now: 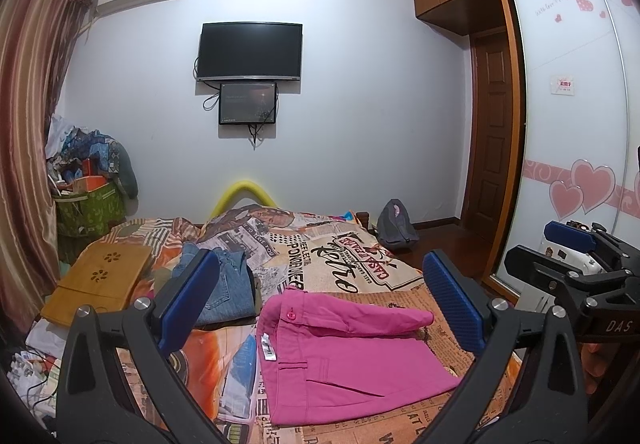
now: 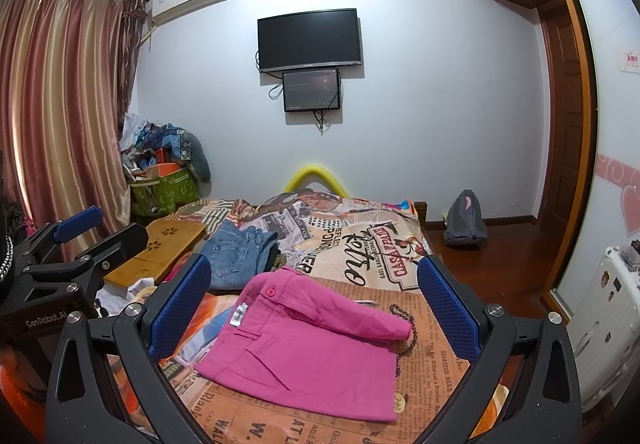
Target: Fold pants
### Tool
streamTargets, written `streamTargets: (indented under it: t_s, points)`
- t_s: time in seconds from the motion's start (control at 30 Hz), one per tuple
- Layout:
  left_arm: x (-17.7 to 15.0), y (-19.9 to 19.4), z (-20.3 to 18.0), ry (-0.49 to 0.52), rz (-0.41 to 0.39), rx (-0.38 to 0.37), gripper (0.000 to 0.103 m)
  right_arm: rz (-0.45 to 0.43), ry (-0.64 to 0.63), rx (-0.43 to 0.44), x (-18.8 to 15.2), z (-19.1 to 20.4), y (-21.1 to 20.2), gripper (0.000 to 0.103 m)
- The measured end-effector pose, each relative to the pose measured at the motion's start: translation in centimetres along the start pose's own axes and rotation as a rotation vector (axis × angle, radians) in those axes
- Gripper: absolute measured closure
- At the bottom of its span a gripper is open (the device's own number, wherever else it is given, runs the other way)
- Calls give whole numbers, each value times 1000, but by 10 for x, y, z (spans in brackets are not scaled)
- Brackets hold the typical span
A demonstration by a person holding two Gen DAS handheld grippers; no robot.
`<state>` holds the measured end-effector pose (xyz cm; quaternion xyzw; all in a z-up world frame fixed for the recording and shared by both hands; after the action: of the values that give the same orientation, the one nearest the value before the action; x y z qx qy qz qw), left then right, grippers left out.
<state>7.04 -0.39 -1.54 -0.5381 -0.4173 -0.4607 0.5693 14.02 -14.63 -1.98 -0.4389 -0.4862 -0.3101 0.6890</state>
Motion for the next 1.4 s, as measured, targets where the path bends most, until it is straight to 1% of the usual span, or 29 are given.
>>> streamTargets:
  t_s: [1.13, 1.4]
  points:
    - [-2, 1, 0, -1, -3, 2, 0, 5, 2, -2, -2, 1, 2, 0]
    - [-5, 7, 2, -3, 15, 2, 0, 11, 4, -8, -6, 0, 5, 0]
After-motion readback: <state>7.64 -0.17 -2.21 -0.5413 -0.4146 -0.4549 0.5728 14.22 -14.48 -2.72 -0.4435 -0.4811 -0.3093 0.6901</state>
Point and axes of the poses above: each gripper's, at about its wrist camera, not at the fingertips, and y roughly the way its jaws point, z to its left, x to its top, the point moved 7 cm from there along y, roughly the way its jaws point, and after that the axes turned 6 degrees about y, right-handed, at the moved point
